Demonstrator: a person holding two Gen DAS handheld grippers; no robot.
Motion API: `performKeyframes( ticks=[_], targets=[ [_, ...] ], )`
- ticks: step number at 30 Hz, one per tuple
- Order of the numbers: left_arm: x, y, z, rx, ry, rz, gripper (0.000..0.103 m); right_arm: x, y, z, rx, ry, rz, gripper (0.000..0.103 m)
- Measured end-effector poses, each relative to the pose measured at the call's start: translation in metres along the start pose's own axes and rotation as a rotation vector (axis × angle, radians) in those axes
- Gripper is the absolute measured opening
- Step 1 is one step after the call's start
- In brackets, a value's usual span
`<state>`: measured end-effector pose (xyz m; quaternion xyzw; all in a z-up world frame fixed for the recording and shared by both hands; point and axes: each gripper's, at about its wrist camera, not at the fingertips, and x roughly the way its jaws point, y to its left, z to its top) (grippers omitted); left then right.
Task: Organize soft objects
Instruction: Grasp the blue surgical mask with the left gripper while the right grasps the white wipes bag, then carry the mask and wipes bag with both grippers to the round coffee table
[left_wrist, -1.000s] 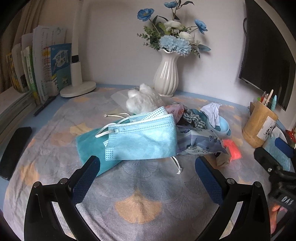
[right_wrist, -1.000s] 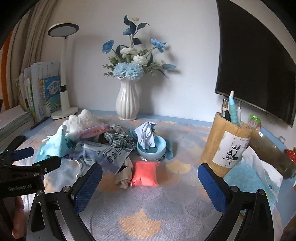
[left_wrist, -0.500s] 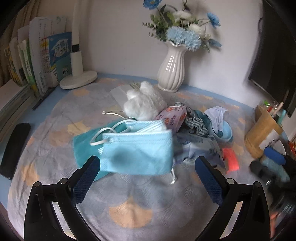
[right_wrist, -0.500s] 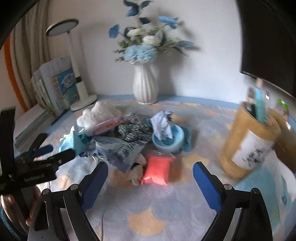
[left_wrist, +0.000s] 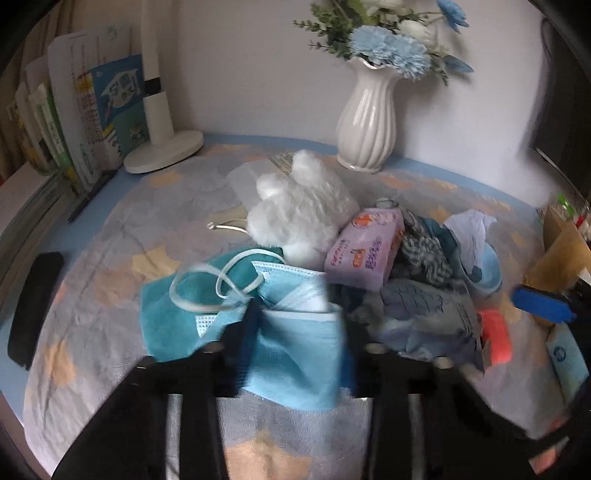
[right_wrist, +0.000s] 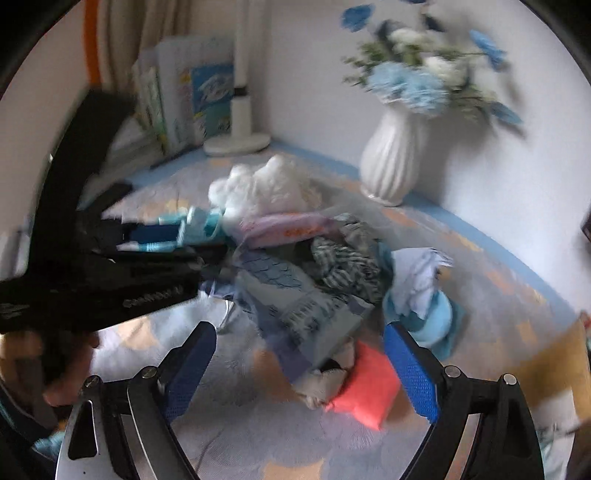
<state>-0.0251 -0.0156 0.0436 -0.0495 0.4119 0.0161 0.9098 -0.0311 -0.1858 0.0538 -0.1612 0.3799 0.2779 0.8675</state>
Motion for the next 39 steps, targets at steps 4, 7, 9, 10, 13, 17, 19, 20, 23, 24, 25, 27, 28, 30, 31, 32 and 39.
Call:
performKeyframes(
  ticks=[4, 7, 9, 10, 13, 17, 19, 20, 23, 24, 25, 27, 28, 30, 31, 32, 39],
  targets=[
    [-0.007, 0.006, -0.004, 0.023, -0.018, -0.026, 0.015, 0.019, 0.011, 0.007, -0.093, 0.03, -0.005, 0.091],
    [-0.017, 0.016, -0.008, 0.025, -0.056, -0.052, 0.014, 0.034, 0.018, 0.013, -0.163, 0.048, -0.067, 0.091],
    [-0.024, 0.025, -0.01, 0.018, -0.071, -0.093, 0.014, 0.048, 0.024, 0.015, -0.212, 0.072, -0.1, 0.086],
    [-0.026, 0.029, -0.011, 0.02, -0.077, -0.111, 0.014, 0.053, 0.026, 0.014, -0.222, 0.085, -0.1, 0.072],
    [-0.032, 0.035, -0.013, 0.049, -0.101, -0.132, 0.014, 0.064, 0.025, 0.014, -0.204, 0.094, -0.123, 0.059],
    [-0.036, 0.047, -0.02, 0.048, -0.102, -0.176, 0.014, 0.057, 0.024, 0.013, -0.172, 0.076, -0.108, 0.043],
    [-0.037, 0.053, -0.025, 0.044, -0.094, -0.188, 0.014, 0.045, 0.029, 0.012, -0.161, 0.062, -0.088, 0.041],
    [-0.039, 0.055, -0.029, 0.054, -0.097, -0.184, 0.014, 0.038, 0.03, 0.013, -0.146, 0.055, -0.077, 0.04],
    [-0.04, 0.06, -0.036, 0.063, -0.09, -0.195, 0.014, 0.015, 0.03, 0.013, -0.069, 0.047, -0.033, 0.04],
    [-0.041, 0.061, -0.039, 0.062, -0.089, -0.2, 0.014, 0.01, 0.031, 0.012, -0.04, 0.053, -0.016, 0.04],
    [-0.042, 0.062, -0.041, 0.063, -0.089, -0.206, 0.014, 0.005, 0.03, 0.011, -0.003, 0.067, 0.007, 0.04],
    [-0.041, 0.063, -0.045, 0.063, -0.082, -0.219, 0.014, -0.005, 0.034, 0.006, 0.06, 0.101, 0.063, 0.04],
    [-0.04, 0.064, -0.046, 0.061, -0.075, -0.221, 0.014, -0.006, 0.035, 0.003, 0.088, 0.116, 0.097, 0.04],
    [-0.035, 0.065, -0.049, 0.056, -0.06, -0.223, 0.02, -0.004, 0.041, -0.005, 0.112, 0.132, 0.152, 0.04],
    [-0.032, 0.065, -0.05, 0.051, -0.049, -0.221, 0.026, -0.005, 0.045, -0.008, 0.108, 0.129, 0.154, 0.042],
    [-0.029, 0.064, -0.05, 0.048, -0.041, -0.218, 0.027, -0.003, 0.05, -0.013, 0.091, 0.128, 0.139, 0.049],
    [-0.019, 0.063, -0.053, 0.045, 0.002, -0.207, 0.027, -0.005, 0.056, -0.023, 0.034, 0.111, 0.167, 0.07]
  ],
)
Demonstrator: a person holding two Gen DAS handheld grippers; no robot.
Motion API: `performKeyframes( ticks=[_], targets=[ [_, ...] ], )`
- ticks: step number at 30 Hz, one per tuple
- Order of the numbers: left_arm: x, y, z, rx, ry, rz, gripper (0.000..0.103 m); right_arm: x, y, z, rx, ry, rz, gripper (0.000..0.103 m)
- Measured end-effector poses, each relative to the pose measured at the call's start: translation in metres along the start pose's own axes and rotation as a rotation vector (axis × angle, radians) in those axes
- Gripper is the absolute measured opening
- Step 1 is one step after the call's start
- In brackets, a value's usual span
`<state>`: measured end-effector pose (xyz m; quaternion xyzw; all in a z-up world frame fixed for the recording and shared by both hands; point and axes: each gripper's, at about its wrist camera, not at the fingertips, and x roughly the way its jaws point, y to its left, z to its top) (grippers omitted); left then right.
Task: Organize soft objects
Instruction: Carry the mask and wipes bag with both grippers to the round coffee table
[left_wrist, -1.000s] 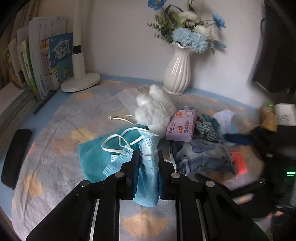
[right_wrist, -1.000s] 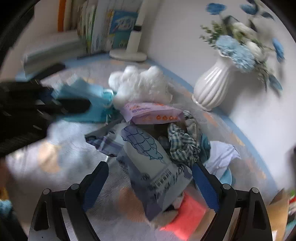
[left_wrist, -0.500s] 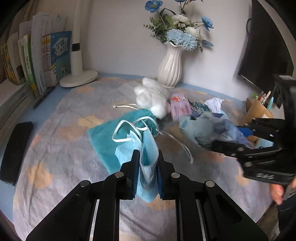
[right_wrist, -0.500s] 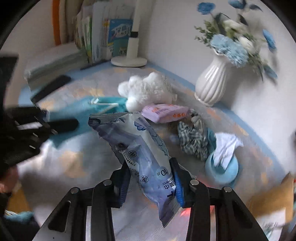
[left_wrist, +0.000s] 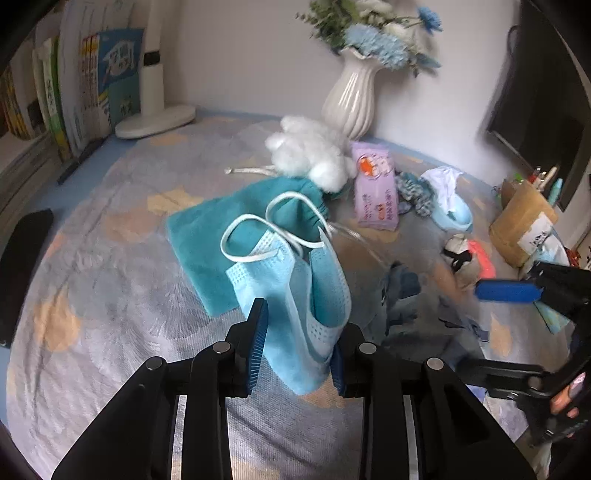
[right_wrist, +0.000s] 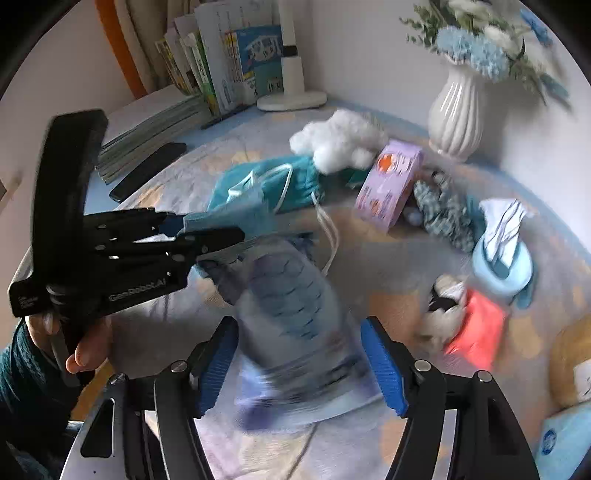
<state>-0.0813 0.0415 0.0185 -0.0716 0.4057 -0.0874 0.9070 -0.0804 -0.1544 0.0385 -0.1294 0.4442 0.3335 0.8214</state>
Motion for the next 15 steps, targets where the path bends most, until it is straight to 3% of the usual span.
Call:
performKeyframes(
  ticks=[2, 7, 9, 10, 15],
  targets=[
    [0.004, 0.001, 0.0, -0.01, 0.018, 0.007, 0.027, 0.001, -0.002, 0.002, -0.017, 0.001, 0.028, 0.088],
    [0.007, 0.001, 0.002, -0.021, 0.036, 0.02, 0.024, 0.025, 0.006, 0.005, -0.054, 0.054, 0.056, 0.09],
    [0.007, -0.002, 0.003, -0.009, 0.035, 0.035, 0.011, 0.036, 0.007, 0.002, -0.045, 0.069, 0.03, 0.078],
    [0.007, -0.003, 0.003, -0.005, 0.03, 0.037, 0.011, 0.038, 0.007, -0.001, -0.041, 0.074, 0.017, 0.066],
    [-0.005, -0.002, 0.003, -0.011, -0.024, 0.008, 0.009, 0.015, 0.001, -0.009, 0.011, -0.004, 0.02, 0.058]
  ],
)
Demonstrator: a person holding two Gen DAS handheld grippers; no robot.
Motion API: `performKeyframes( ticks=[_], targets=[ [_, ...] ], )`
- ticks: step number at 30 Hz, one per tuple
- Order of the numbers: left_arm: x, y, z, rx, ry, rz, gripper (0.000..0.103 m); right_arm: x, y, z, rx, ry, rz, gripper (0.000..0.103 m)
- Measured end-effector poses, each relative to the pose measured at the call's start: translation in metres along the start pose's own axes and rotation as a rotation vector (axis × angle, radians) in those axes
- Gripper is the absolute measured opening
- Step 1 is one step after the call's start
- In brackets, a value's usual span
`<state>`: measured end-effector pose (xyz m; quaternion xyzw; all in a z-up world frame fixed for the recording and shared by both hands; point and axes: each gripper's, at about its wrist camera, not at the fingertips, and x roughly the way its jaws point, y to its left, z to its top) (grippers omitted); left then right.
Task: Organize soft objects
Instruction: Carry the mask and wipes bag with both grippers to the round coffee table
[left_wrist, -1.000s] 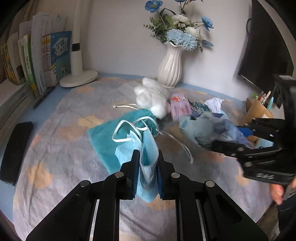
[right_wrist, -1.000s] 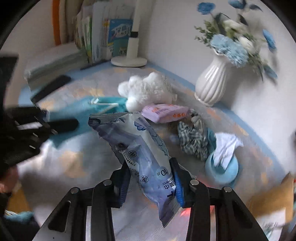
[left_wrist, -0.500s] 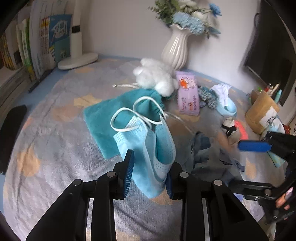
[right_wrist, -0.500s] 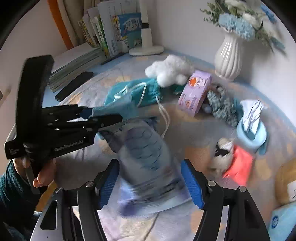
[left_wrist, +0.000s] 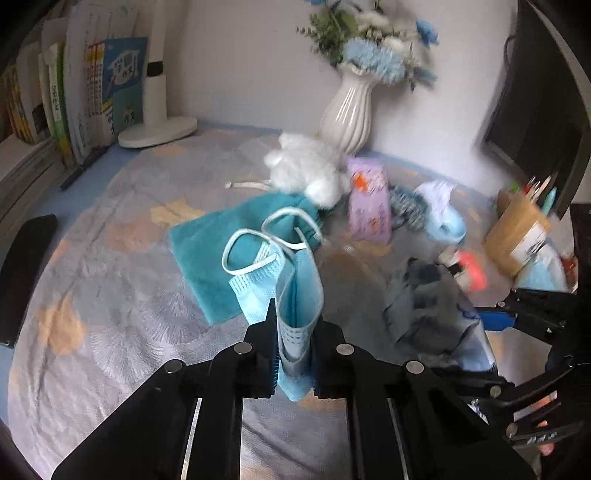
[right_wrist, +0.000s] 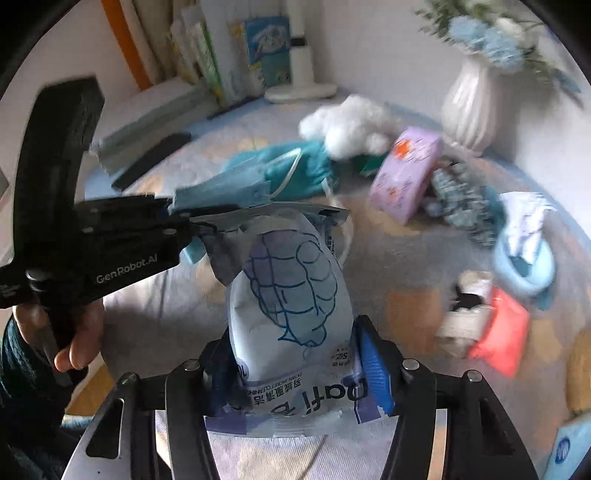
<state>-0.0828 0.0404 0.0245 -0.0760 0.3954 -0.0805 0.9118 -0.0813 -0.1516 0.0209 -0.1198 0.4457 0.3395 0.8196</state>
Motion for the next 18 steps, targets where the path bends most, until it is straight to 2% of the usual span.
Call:
performKeyframes(
  ticks=[3, 8, 11, 13, 18],
  targets=[
    [-0.015, -0.003, 0.004, -0.018, -0.046, -0.046, 0.009, -0.024, -0.011, -0.002, 0.056, -0.058, -0.03, 0.058],
    [-0.036, -0.029, 0.019, 0.042, -0.116, -0.09, 0.01, -0.055, -0.044, -0.006, 0.176, -0.124, -0.062, 0.058],
    [-0.038, -0.05, 0.031, 0.086, -0.141, -0.107, 0.01, -0.064, -0.071, -0.009, 0.295, -0.116, -0.015, 0.058],
    [-0.036, -0.065, 0.04, 0.111, -0.152, -0.125, 0.01, -0.076, -0.089, -0.013, 0.376, -0.144, 0.018, 0.058],
    [-0.023, -0.108, 0.061, 0.157, -0.137, -0.202, 0.01, -0.11, -0.114, -0.028, 0.487, -0.173, -0.096, 0.058]
  ],
)
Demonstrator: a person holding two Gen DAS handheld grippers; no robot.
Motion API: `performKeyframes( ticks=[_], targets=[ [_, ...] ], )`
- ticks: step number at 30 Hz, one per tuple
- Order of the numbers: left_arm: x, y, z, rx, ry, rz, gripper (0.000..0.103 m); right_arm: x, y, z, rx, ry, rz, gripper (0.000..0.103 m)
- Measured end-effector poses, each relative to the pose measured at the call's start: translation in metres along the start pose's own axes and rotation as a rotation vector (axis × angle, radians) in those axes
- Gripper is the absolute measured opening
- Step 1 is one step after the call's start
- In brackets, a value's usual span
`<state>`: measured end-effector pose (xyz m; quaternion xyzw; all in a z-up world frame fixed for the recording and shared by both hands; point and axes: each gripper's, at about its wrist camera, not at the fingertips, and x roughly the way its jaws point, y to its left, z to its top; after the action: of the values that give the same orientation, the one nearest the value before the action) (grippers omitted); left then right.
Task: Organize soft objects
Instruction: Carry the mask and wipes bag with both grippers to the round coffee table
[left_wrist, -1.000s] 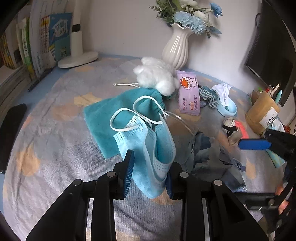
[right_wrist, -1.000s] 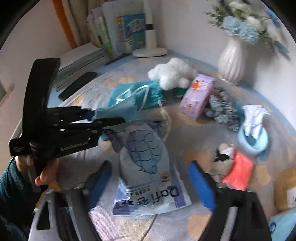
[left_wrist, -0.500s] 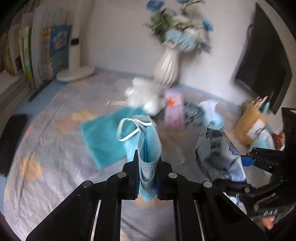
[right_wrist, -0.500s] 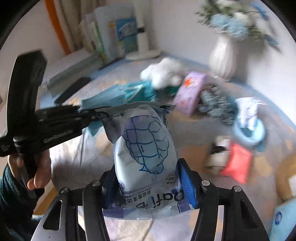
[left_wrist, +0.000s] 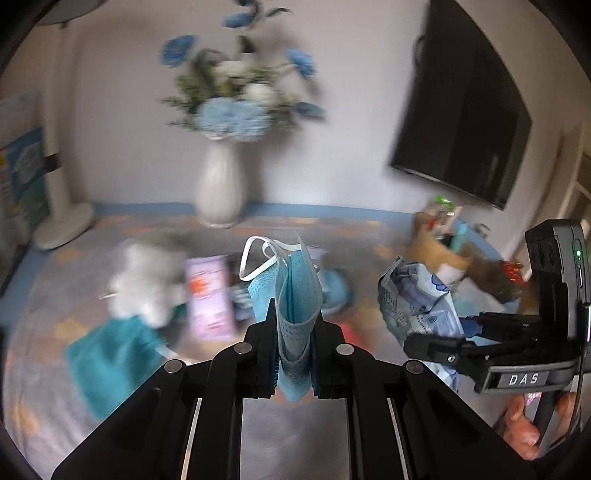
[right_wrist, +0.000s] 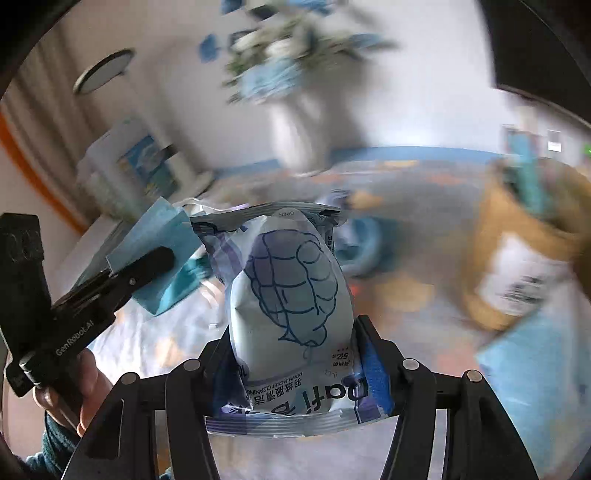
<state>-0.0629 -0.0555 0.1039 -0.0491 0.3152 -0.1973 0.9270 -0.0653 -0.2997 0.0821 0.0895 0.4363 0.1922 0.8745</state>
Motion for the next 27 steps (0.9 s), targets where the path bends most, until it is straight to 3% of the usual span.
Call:
performKeyframes(
  ticks=[7, 16, 21, 27],
  targets=[
    [0.024, -0.066, 0.011, 0.06, 0.053, -0.135, 0.01, -0.052, -0.047, -0.006, 0.086, -0.031, -0.092, 0.058],
    [0.032, -0.141, 0.006, 0.19, 0.127, -0.294, 0.01, -0.108, -0.102, -0.024, 0.213, -0.072, -0.1, 0.058],
    [0.032, -0.181, 0.013, 0.264, 0.142, -0.402, 0.01, -0.135, -0.129, -0.031, 0.248, -0.113, -0.196, 0.058],
    [0.049, -0.235, 0.03, 0.359, 0.137, -0.46, 0.01, -0.156, -0.179, -0.031, 0.353, -0.16, -0.266, 0.058]
  ],
)
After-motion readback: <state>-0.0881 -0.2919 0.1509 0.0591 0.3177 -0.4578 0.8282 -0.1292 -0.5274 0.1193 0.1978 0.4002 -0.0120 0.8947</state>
